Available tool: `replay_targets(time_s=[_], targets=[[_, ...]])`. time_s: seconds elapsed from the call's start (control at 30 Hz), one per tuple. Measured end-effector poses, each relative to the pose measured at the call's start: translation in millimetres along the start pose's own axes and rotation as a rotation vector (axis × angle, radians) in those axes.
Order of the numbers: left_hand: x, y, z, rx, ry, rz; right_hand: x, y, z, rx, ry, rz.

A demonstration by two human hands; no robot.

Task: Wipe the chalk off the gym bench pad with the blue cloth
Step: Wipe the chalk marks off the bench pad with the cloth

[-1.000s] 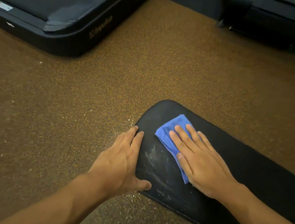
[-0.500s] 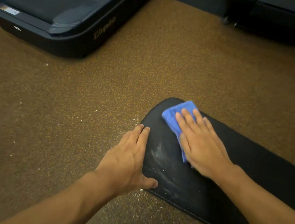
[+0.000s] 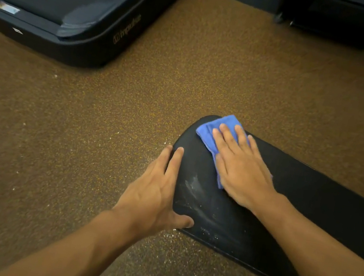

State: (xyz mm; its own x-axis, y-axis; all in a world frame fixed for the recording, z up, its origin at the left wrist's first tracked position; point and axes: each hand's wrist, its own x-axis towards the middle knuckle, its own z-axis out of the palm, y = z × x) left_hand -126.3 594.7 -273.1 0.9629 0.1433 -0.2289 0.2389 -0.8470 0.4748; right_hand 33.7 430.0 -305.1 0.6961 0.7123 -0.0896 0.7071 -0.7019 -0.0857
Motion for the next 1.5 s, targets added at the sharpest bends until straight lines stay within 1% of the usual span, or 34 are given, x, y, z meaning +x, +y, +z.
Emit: replay_targets(time_s=[0.03, 0.07, 0.1, 0.17, 0.23, 0.27, 0.3, 0.37, 0.43, 0.47, 0.5, 0.53, 0.6, 0.7, 0.77, 0.83, 0.9, 0.97, 1.0, 1.07, 1.13, 1.17, 1.2, 1.23, 1.3, 1.33, 1.37, 1.43, 1.5], targets=[[0, 0, 1, 0.001, -0.003, 0.002, 7, -13, 1, 0.025, 0.022, 0.051], [0, 0, 1, 0.000, -0.008, 0.004, 9, -24, 2, 0.040, 0.040, 0.059], [0, 0, 1, 0.001, -0.010, 0.006, 2, -32, 4, 0.040, 0.037, 0.015], [0, -1, 1, 0.005, -0.016, 0.014, -25, -36, 5, 0.006, -0.002, -0.151], [-1, -1, -2, 0.001, -0.029, 0.024, -52, -22, 0, -0.015, -0.070, -0.286], [-1, 0, -4, -0.005, -0.037, 0.020, -57, -10, -1, -0.029, -0.089, -0.304], [-2, 0, -8, -0.015, -0.039, 0.013, -57, 2, -1, -0.040, -0.089, -0.284], [0, -1, -14, -0.024, -0.009, 0.018, -38, 14, -1, -0.035, -0.056, -0.150], [5, 0, -21, -0.052, 0.037, 0.019, -13, -2, 0, 0.040, -0.021, 0.025], [9, 1, -24, -0.093, 0.067, -0.003, -6, -19, 1, 0.077, -0.001, 0.072], [14, 2, -28, -0.145, 0.100, -0.035, -5, -36, 3, 0.099, 0.013, 0.063], [18, 4, -32, -0.189, 0.134, -0.066, -11, -53, 7, 0.094, 0.025, 0.003], [27, 7, -40, -0.231, 0.173, -0.114, -37, -68, 10, 0.054, -0.003, -0.166], [39, 12, -52, -0.299, 0.147, -0.161, -70, -42, 5, 0.068, -0.068, -0.337], [46, 14, -57, -0.296, 0.093, -0.203, -69, -17, 5, 0.018, -0.075, -0.321], [53, 12, -57, -0.286, 0.046, -0.233, -47, -9, 4, 0.016, -0.053, -0.194], [60, 12, -55, -0.312, 0.017, -0.273, -21, -22, 3, 0.080, -0.027, -0.062], [64, 14, -56, -0.352, 0.004, -0.306, -12, -39, 4, 0.122, -0.001, -0.029], [67, 15, -57, -0.361, -0.001, -0.317, -17, -43, 5, 0.116, 0.001, -0.060], [70, 18, -60, -0.342, -0.019, -0.321, -38, -39, 6, 0.078, -0.013, -0.203], [72, 21, -63, -0.299, -0.046, -0.317, -53, -23, 2, 0.058, -0.058, -0.346], [72, 22, -63, -0.285, -0.058, -0.322, -52, -14, 3, 0.043, -0.067, -0.374], [72, 22, -62, -0.275, -0.066, -0.326, -46, -8, 3, 0.032, -0.053, -0.361], [71, 22, -61, -0.272, -0.068, -0.329, -38, -7, 4, 0.031, -0.035, -0.301], [70, 20, -59, -0.279, -0.065, -0.334, -25, -25, 4, 0.072, -0.008, -0.143], [70, 20, -58, -0.282, -0.061, -0.331, -27, -38, 5, 0.093, 0.005, -0.095], [71, 22, -58, -0.279, -0.057, -0.321, -34, -49, 8, 0.091, 0.011, -0.099], [72, 22, -59, -0.257, -0.061, -0.320, -61, -58, 11, 0.073, -0.017, -0.216], [73, 21, -60, -0.255, -0.082, -0.328, -83, -42, 7, 0.068, -0.076, -0.337]])
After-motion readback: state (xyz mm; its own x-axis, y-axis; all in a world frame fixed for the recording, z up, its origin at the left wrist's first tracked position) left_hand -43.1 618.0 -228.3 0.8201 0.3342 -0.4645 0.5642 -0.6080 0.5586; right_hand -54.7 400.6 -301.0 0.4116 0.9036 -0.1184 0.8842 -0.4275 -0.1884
